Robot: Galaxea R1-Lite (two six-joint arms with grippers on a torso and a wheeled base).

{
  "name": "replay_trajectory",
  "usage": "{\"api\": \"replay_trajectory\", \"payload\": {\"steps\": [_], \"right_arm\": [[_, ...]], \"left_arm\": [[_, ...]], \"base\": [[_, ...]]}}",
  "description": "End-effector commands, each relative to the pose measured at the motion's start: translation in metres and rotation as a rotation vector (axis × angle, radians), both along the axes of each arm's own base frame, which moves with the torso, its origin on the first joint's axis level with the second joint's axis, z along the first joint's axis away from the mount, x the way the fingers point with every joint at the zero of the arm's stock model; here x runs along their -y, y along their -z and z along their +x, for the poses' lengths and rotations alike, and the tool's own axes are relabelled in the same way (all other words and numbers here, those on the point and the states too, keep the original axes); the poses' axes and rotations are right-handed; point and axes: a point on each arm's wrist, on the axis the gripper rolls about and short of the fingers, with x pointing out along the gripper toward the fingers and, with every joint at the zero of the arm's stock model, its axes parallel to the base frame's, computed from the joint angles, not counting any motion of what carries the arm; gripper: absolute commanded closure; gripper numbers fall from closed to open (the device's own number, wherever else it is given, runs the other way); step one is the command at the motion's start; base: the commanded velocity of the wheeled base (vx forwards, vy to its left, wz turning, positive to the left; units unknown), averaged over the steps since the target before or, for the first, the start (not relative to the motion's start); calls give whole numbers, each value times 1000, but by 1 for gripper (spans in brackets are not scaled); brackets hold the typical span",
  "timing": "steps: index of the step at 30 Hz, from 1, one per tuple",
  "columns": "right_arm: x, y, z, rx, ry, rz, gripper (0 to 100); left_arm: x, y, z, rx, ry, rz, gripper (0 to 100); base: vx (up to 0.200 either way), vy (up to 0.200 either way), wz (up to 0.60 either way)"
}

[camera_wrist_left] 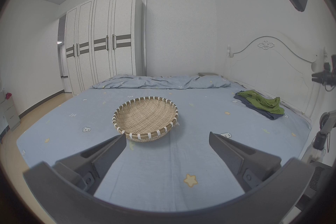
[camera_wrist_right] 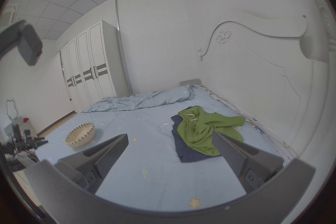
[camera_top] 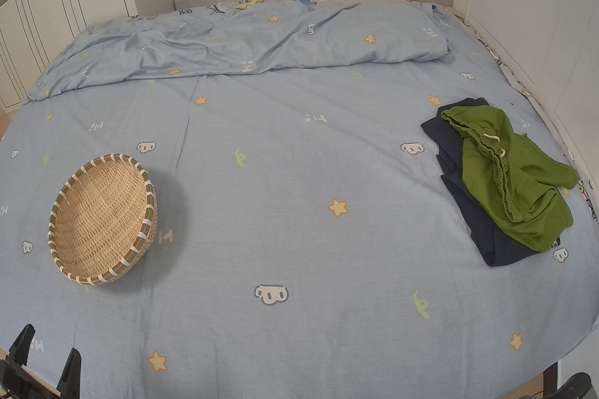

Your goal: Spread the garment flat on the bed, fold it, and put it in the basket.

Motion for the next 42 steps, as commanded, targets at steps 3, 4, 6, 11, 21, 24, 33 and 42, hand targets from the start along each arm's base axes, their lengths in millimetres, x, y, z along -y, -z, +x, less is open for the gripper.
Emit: {"api": "replay_trajectory", "payload": {"steps": [3,4,6,11,21,24,33,42], "right_arm": [[-17,-78,120,-449,-52,15,0],[-18,-80,135,-463,-31,12,0],[-17,-83,171,-482,10,9,0],[-21,-76,256,-582,84,-152,0],[-31,-48,369,-688,225,-274,0],[-30,-41,386,-700,203,-264,0],[-12,-16,424,-748,164,-207,0],[1,-14,435,-741,187,-188,0]], "left_arm": [[0,5,0,-6,0,-1,0],[0,5,0,-6,0,-1,0],[0,5,0,-6,0,-1,0],[0,5,0,-6,0,-1,0],[0,5,0,-6,0,-1,0],[0,5,0,-6,0,-1,0],[0,5,0,-6,0,-1,0],[0,5,0,-6,0,-1,0]], "base": [[0,0,0],[0,0,0],[0,0,0],[0,0,0],[0,0,0],[0,0,0],[0,0,0],[0,0,0]]}}
